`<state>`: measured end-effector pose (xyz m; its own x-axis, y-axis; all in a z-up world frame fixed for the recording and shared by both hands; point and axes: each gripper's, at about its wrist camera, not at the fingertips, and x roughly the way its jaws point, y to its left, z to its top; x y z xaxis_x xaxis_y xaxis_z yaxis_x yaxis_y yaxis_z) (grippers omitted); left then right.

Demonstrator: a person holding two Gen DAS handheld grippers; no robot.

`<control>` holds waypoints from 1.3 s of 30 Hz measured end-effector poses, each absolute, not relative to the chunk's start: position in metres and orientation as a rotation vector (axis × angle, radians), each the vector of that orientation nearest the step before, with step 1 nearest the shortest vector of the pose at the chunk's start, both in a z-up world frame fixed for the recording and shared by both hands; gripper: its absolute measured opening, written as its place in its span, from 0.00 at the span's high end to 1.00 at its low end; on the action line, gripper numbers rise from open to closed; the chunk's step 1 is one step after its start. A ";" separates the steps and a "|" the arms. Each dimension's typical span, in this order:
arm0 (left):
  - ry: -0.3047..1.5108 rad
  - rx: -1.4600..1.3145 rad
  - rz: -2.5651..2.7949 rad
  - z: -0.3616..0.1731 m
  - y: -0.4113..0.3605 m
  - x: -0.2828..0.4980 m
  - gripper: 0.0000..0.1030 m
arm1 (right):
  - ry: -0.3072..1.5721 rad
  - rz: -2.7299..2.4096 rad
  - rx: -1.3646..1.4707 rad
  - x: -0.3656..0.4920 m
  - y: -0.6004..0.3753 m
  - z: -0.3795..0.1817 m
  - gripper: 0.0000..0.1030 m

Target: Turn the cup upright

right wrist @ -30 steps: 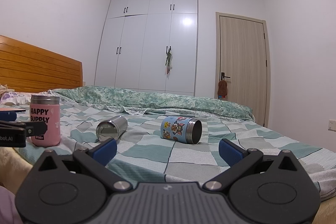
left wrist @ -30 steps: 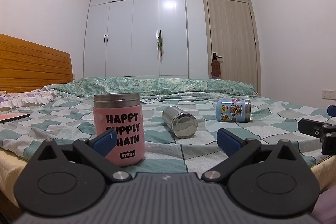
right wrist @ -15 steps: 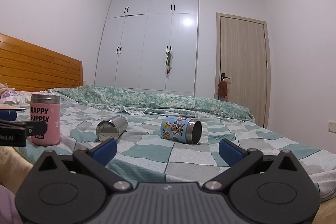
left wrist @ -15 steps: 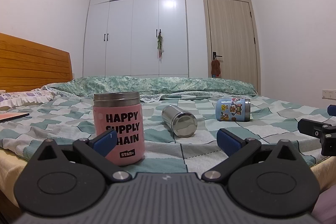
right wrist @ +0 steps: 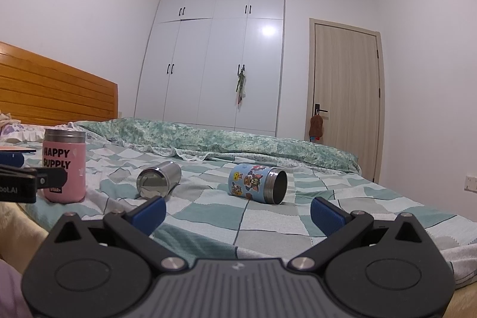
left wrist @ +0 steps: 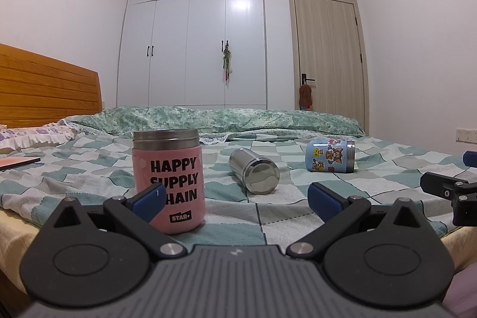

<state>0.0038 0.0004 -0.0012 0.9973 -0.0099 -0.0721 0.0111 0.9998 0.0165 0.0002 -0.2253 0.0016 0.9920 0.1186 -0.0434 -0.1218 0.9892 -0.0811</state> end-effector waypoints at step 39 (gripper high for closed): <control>0.196 0.113 -0.099 0.040 -0.039 0.044 0.00 | 0.118 0.168 -0.073 0.029 -0.238 0.024 0.00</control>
<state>0.0438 -0.0390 0.0403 0.9760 -0.0868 -0.1995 0.1089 0.9887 0.1026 0.0294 -0.2381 0.0238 0.9791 0.1622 -0.1227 -0.1707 0.9834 -0.0622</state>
